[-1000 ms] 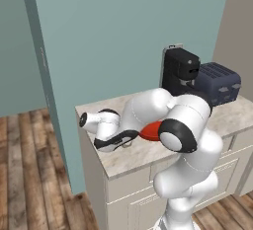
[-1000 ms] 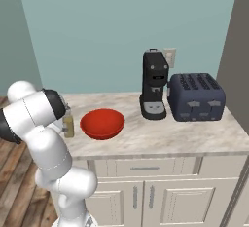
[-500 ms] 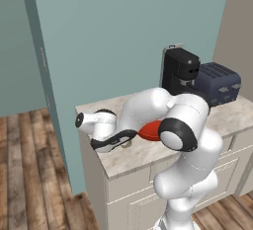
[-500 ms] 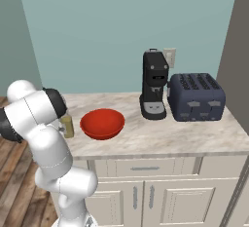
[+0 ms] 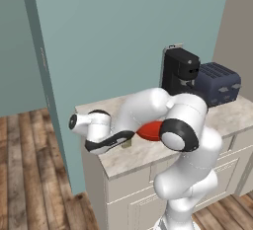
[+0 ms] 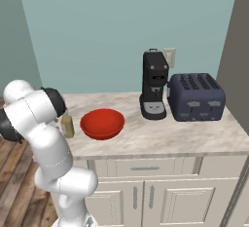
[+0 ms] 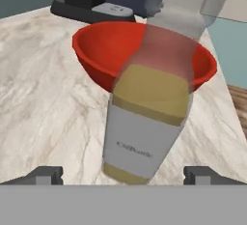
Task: Retrieve the bottle and the shaker from the cabinet and place them next to the mixing bowl on the counter. Then add garlic from the fridge to the mixing bowl.
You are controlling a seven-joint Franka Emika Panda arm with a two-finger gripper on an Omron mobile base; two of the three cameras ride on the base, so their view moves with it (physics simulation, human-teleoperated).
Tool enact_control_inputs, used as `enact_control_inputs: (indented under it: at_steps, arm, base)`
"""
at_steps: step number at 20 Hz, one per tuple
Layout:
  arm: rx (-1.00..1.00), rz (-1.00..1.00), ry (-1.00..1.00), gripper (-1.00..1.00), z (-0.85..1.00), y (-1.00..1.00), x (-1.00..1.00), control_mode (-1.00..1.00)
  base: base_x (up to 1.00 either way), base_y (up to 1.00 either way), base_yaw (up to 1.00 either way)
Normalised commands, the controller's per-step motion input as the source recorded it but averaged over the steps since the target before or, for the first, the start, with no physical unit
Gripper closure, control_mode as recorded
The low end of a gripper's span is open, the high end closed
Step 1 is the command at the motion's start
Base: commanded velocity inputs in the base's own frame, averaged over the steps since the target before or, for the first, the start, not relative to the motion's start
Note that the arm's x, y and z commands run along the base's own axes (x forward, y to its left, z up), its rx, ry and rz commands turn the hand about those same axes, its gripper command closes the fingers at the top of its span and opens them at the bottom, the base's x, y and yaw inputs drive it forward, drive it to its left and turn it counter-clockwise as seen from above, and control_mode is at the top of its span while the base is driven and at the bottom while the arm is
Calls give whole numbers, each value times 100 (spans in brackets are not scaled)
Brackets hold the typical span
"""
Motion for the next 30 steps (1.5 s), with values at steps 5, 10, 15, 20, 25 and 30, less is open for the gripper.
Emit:
enact_control_inputs:
  at_steps: [5, 10, 15, 20, 25, 30]
  arm:
    - [1, 23, 0, -100, 39, 0, -66, -100]
    - [5, 21, -3, -100, 58, -7, -64, -100]
    - [6, 27, -1, -100, 86, -39, -33, -100]
    - [1, 28, 1, -100, 100, -51, -13, -100]
    - [0, 31, 12, -100, 82, -69, 0, -100]
    - [0, 35, 14, -100, 46, -68, 0, -100]
  base:
    - [0, 0, 0]
    - [0, 0, 0]
    - [0, 0, 0]
    - [0, 0, 0]
    - [0, 0, 0]
    - [0, 0, 0]
